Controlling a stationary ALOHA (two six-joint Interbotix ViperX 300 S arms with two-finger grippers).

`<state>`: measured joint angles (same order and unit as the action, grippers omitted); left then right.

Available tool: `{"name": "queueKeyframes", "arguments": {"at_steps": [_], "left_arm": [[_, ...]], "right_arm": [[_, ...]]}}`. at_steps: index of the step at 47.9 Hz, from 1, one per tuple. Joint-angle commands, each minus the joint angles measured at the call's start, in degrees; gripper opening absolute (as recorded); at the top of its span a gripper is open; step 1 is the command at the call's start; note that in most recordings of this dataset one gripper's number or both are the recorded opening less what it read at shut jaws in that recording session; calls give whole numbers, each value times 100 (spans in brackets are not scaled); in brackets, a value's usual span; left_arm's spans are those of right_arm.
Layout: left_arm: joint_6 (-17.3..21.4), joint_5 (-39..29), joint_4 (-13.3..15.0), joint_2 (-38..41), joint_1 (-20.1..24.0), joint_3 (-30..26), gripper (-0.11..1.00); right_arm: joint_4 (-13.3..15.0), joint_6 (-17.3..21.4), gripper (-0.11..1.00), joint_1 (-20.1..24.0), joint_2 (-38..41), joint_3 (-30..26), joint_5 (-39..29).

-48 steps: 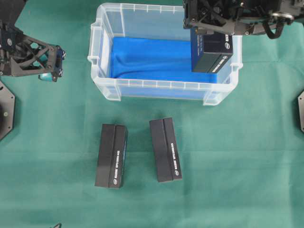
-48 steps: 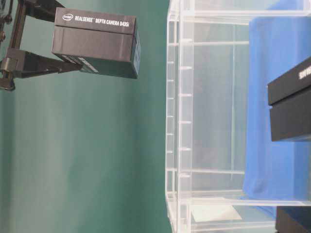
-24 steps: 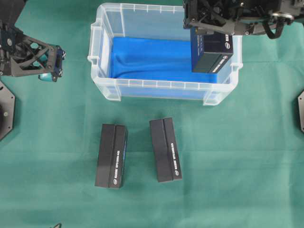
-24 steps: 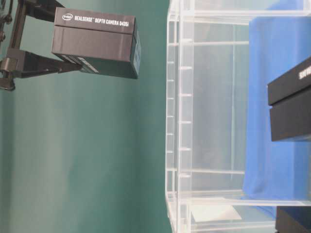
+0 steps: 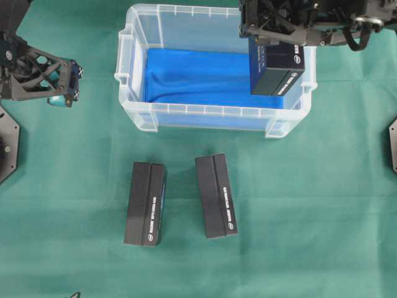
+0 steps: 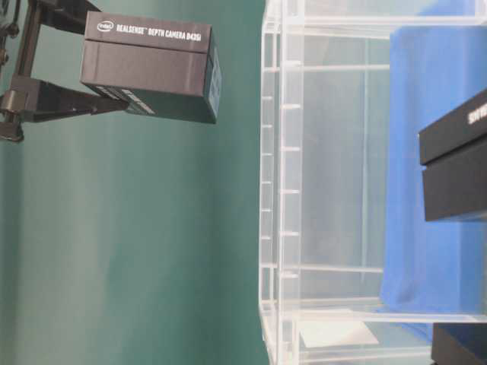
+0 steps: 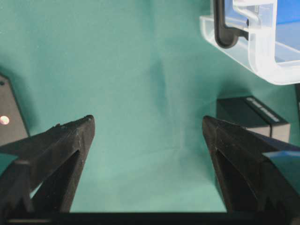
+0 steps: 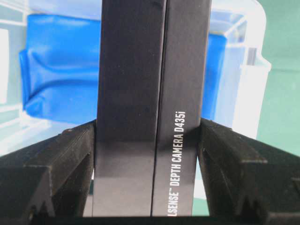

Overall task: Take out the box from the case.
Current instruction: 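Lift the right box up out of the case, then carry the box toward the near right and lower it onto the cloth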

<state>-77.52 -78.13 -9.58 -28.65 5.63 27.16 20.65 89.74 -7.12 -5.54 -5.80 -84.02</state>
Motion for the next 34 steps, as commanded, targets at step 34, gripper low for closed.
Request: {"name": "queueKeyframes", "arguments": {"at_steps": [34], "left_arm": [[35,9,-18,-97,-18,-18,97]], "right_arm": [[44,545,65,1125,-26,-167,-378]]}}
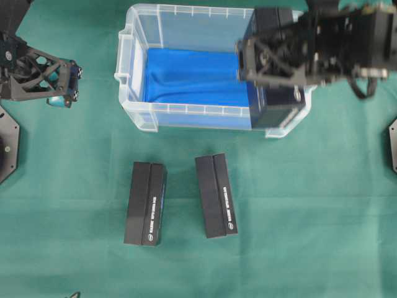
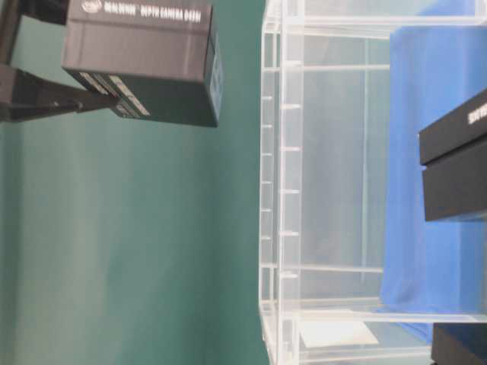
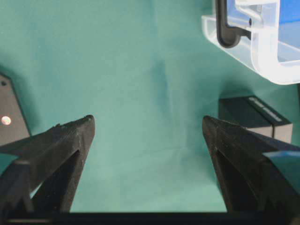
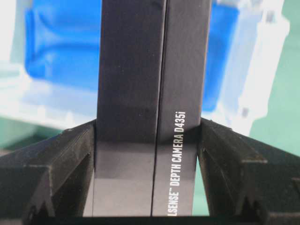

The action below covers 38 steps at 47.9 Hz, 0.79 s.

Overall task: Take out the box from the case.
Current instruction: 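Carry the box toward the near right and lower it onto the cloth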

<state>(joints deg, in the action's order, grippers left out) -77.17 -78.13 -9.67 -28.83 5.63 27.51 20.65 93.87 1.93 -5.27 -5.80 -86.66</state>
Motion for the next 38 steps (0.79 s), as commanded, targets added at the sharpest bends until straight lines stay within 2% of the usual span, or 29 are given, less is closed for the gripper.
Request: {"name": "queueKeyframes", "arguments": {"at_steps": [1,18,31,38], "left_arm": [[0,9,-9,-88,-18,-44,97],[-26,9,-9,-255,-18,105,97],[-53,9,-9,-281,-18,149,97],[-70,9,-9,-281,-18,149,97]], "right_arm": [[44,185,65,272,-53,-176,-149],[44,949,65,1301,202,-457,-606],[35,1213,65,1793,615,-1002,-923],[18,1283,65,1898,773,-1151,-958]]}}
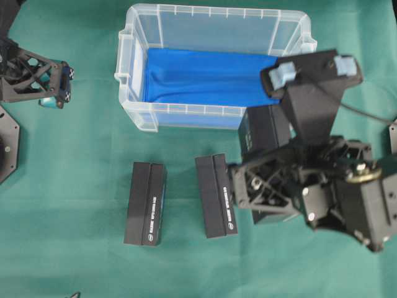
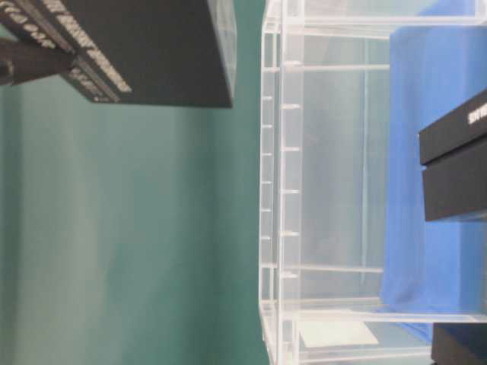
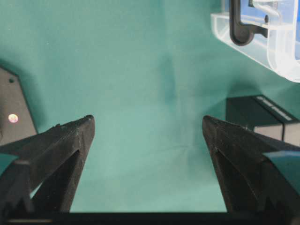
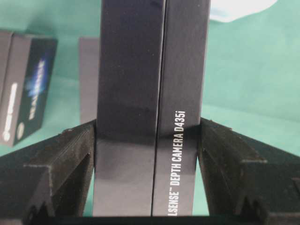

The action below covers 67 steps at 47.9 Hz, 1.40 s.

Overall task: Take out the box from the case.
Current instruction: 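Carry the box toward the near right and lower it onto the cloth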

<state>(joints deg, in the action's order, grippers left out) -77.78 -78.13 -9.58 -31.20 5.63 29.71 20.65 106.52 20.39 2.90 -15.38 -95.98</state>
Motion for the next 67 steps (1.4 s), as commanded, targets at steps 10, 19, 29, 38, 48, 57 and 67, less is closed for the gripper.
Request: {"name": "queueKeyframes", "arguments": {"at_steps": [10,19,29,38,48,57,67], "left_arm": [[-9,9,-26,-44,-18,-53,97],[-18,18,-26,-44,-18,-44,97],[-26,9,-26,-44,-18,-9,97],[-35,18,-26,-44,-18,-9,97],[-97,9,-26,-44,-9,-9,97],[-105,18,-26,-44,-18,-9,97],[-114,18,-26,-44,-18,-9,97]], "right_arm": [[18,53,65,97,-9,-185,-193],[18,308,65,255,-53,-114,-817],[-18,747,65,483,-325,316,-826],[-105,1345,65,721,-747,896,-712],[-114,1652,65,844,-993,1230,-562],[-114,1679,65,844,-967,1230,-483],[-97,1679,65,844,-914,1274,-396]]}}
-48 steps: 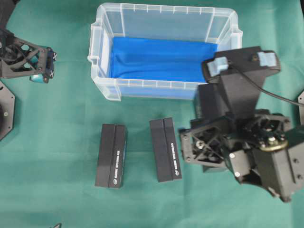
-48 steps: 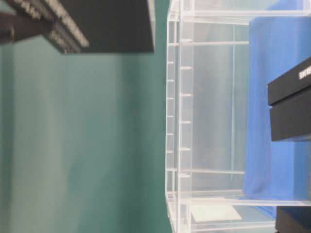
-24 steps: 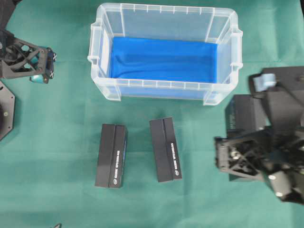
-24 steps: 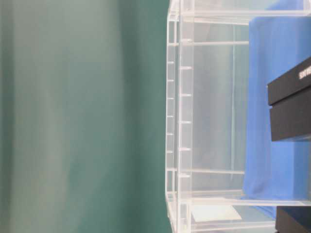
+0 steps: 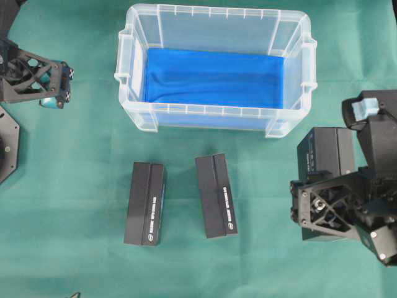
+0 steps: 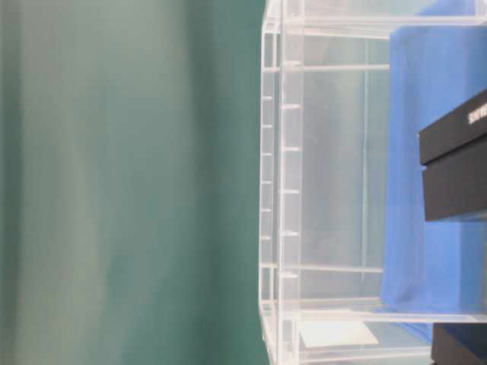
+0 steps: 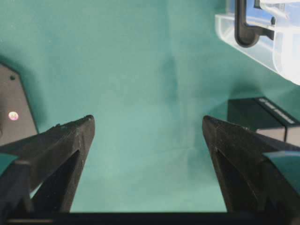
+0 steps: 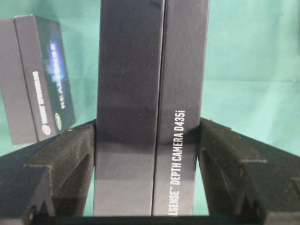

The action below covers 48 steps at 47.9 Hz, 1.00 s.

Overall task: Take out the box from the case.
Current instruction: 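Carry the box toward the near right and lower it onto the cloth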

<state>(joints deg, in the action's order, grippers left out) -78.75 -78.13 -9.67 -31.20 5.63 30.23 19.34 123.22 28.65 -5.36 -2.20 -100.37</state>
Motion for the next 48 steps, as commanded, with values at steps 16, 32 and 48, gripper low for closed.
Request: {"name": "queueKeyframes", "arguments": {"at_steps": [16,32,48], "left_arm": [[-26,18,-18,-44,-18,-62,97],[-26,97,-18,-44,-18,-26,97],[-26,272,-18,-35,-18,35,97]], "right_arm": [[44,185,65,-35,-62,729,782],[35,589,65,-123,0,2057,2663],[-70,615,65,-220,325,2672,3797]]}}
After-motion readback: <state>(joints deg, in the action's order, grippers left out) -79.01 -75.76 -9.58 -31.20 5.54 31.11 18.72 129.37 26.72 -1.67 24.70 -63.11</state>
